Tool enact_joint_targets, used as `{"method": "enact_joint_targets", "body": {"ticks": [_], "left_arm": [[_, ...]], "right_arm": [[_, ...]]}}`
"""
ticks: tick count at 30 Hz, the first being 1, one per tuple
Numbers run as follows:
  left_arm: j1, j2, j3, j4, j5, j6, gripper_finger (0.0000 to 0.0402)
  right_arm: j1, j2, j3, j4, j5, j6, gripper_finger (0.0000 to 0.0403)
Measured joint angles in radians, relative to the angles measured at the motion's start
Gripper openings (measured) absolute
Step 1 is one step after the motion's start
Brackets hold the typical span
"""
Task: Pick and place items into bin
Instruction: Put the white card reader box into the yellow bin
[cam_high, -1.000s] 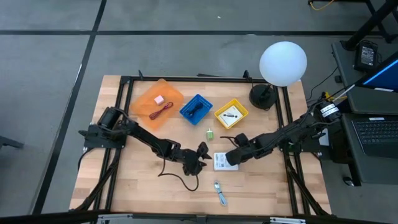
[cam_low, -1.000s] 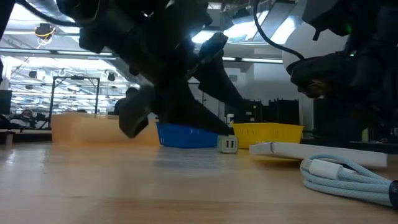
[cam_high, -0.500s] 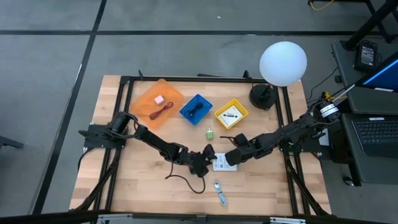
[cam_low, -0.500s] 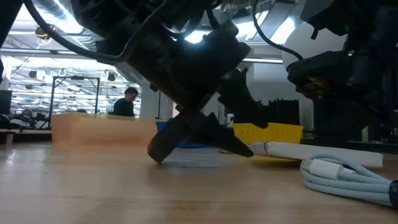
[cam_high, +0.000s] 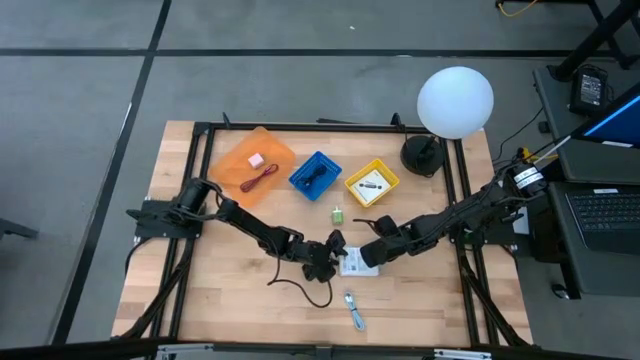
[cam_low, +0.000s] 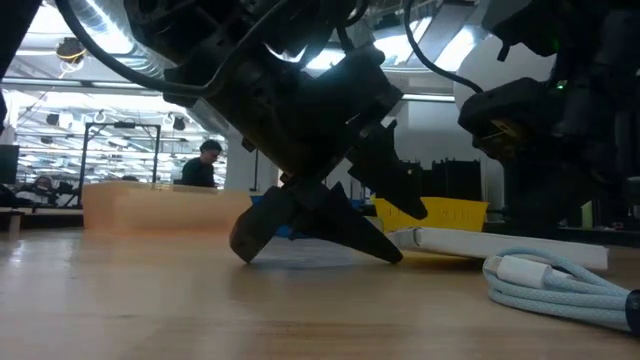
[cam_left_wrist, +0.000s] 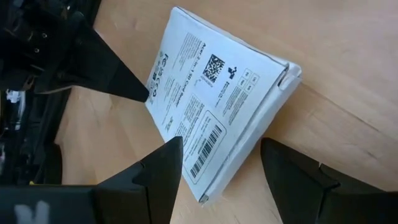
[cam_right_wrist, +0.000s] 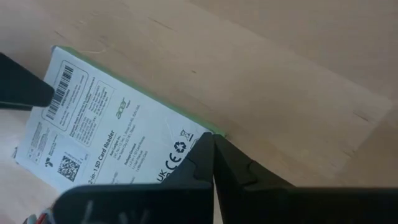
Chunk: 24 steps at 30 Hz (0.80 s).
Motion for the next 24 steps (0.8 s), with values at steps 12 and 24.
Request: {"method": "enact_joint_targets", "body": {"ticks": [12,24], "left_arm": [[0.017,0.004,-0.004,0.053,-0.003,0.016,0.0209],[0.012,0.004,-0.004,0.071,-0.001,0.057,0.0092]], "right_arm": [[0.000,0.001,0.000,0.013,0.001,-0.002,0.0000],[0.001,0.000,0.002,0.003,0.004,-0.029,0.0000]]}}
